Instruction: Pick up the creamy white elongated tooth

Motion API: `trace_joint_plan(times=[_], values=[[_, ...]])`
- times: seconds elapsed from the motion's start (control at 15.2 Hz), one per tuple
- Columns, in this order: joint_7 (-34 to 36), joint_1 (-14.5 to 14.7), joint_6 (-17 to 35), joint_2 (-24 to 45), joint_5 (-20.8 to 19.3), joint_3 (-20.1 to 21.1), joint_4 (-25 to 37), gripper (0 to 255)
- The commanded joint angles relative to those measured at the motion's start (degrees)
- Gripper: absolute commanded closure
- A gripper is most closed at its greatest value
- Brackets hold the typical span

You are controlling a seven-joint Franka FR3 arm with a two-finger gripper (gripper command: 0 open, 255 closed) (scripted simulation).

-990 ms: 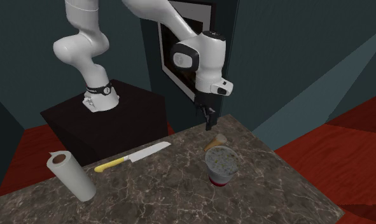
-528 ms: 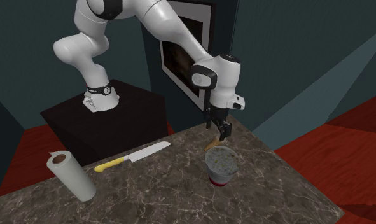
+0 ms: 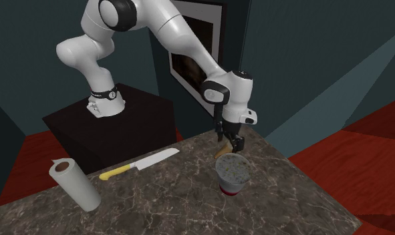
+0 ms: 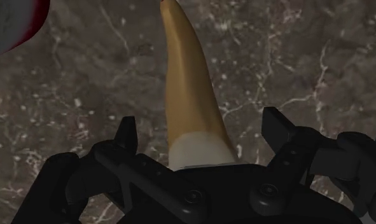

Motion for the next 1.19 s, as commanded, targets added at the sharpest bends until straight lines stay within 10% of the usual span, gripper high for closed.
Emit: trace_joint_plan(times=[0.0,0.07,1.12], values=[[-0.04,-0.07,0.42,0.6,0.0,-0.01,0.21,0],[0.03,-0.01,0.49,0.57,-0.01,-0.01,0.11,255],[-0.27,-0.03,-2.5,-3.53,0.02,0.0,-0.99,255]])
